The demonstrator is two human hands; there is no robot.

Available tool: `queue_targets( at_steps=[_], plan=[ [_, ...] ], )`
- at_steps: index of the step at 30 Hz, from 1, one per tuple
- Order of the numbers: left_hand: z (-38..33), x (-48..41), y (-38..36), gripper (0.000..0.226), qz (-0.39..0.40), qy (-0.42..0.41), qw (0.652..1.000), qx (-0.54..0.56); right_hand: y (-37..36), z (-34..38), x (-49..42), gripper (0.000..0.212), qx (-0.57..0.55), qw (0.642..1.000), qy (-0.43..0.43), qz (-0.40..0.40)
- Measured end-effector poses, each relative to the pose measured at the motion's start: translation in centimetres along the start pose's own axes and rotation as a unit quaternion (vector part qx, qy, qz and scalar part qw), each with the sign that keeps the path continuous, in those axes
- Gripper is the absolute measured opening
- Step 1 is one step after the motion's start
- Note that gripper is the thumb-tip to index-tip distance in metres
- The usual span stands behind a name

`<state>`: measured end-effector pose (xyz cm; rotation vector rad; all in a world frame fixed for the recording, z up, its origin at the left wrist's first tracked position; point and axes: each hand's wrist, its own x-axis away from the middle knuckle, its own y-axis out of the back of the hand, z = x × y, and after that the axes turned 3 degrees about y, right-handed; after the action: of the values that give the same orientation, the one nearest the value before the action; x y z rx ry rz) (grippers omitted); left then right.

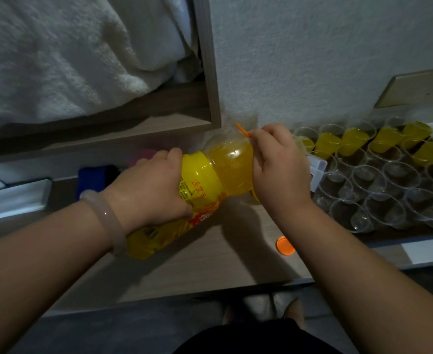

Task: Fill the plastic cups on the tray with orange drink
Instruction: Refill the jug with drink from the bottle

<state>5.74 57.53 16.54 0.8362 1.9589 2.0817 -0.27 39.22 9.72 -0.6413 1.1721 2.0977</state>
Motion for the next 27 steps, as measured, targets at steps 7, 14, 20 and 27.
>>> queue_targets(
  at_steps=[7, 14, 20, 27],
  plan=[
    [0.5, -0.1, -2.1, 0.102, -0.016, -0.011, 0.998, 0.062, 0.3, 0.4, 0.4, 0.017, 0.030, 0.999, 0.029, -0.003],
    [1.2, -0.7, -4.6, 0.107, -0.053, -0.043, 0.988, 0.138, 0.4, 1.0, 0.5, 0.020, 0.040, 0.997, 0.064, -0.007],
    [2.4, -1.6, -6.6, 0.112, -0.078, -0.077, 0.976, 0.189, 0.5, 2.2, 0.9, 0.017, 0.065, 0.993, 0.099, -0.018],
    [2.9, -2.5, -10.0, 0.101, -0.146, -0.132, 0.948, 0.252, 0.5, 3.7, 1.8, 0.021, 0.100, 0.985, 0.138, -0.009]
  ],
)
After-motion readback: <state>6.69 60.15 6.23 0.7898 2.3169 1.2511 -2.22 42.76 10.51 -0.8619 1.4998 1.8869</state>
